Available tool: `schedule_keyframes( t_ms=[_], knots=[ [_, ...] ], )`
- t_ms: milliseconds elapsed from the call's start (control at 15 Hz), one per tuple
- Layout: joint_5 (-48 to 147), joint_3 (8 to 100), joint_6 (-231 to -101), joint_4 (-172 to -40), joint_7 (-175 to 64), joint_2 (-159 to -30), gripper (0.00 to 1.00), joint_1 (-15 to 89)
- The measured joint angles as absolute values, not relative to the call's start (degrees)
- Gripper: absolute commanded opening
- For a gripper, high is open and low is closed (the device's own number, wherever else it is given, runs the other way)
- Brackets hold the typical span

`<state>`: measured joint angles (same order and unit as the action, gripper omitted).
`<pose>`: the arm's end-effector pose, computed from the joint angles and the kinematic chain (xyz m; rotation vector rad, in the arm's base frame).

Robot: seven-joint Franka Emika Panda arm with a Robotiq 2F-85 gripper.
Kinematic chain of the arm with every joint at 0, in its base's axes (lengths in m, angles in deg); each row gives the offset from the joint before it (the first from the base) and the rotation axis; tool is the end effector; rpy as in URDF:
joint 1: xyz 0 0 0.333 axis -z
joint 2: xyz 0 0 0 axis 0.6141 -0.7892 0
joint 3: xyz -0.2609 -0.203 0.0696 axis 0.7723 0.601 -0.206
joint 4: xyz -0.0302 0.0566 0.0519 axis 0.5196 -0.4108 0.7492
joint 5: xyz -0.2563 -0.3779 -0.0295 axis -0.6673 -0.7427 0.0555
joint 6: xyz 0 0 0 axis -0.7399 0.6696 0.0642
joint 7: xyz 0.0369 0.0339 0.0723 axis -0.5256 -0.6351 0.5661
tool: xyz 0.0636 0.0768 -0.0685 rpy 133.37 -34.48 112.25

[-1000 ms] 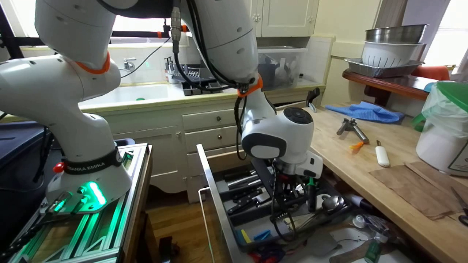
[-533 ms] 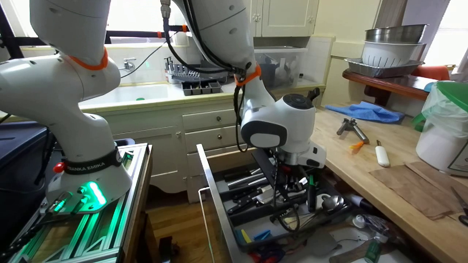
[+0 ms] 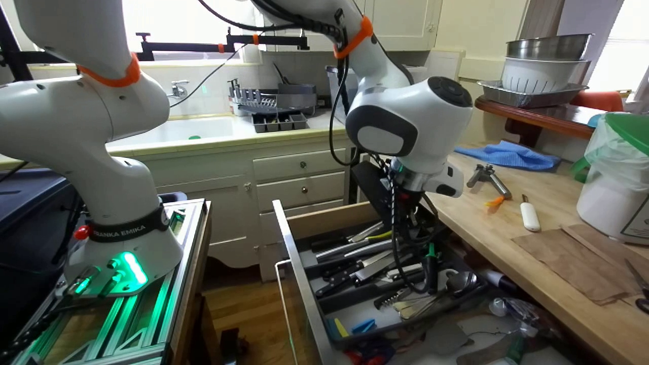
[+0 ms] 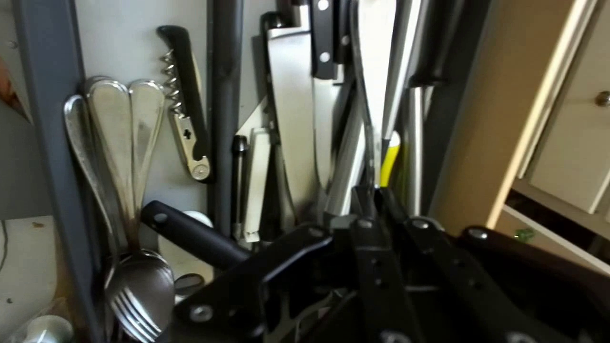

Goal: Remove the silver spoon from the drawer and put it on the counter

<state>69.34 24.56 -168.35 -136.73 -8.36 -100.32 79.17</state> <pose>0.5827 -0.1522 0.1808 -2.7528 -0.3004 -0.0846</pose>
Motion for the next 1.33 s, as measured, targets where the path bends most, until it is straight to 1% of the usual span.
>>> schedule_keyframes(
  t_ms=[133,267,467,667,733,800,1067,1133,1333],
  knots=[
    [71.84,28.11,-162.00,-135.56,-6.44,-97.97,0.02,76.51],
    [72.43,32.86,-159.34,-134.50,-6.02,-96.57,0.02,72.79],
    [72.44,39.80,-159.28,-131.94,-5.17,-96.13,0.02,67.37],
    [72.45,44.32,-159.88,-127.49,-3.00,-96.81,0.02,63.92],
    [72.45,45.27,-160.40,-125.63,-2.53,-97.41,0.02,63.15],
    [72.45,46.03,-160.66,-123.55,-2.26,-98.22,0.07,62.49],
    [72.47,47.15,-160.67,-117.82,-2.24,-101.48,0.07,61.23],
    [72.47,47.19,-160.67,-117.49,-2.24,-101.86,0.02,61.16],
    [72.47,47.69,-160.67,-117.50,-2.67,-102.10,0.02,60.89]
  ],
)
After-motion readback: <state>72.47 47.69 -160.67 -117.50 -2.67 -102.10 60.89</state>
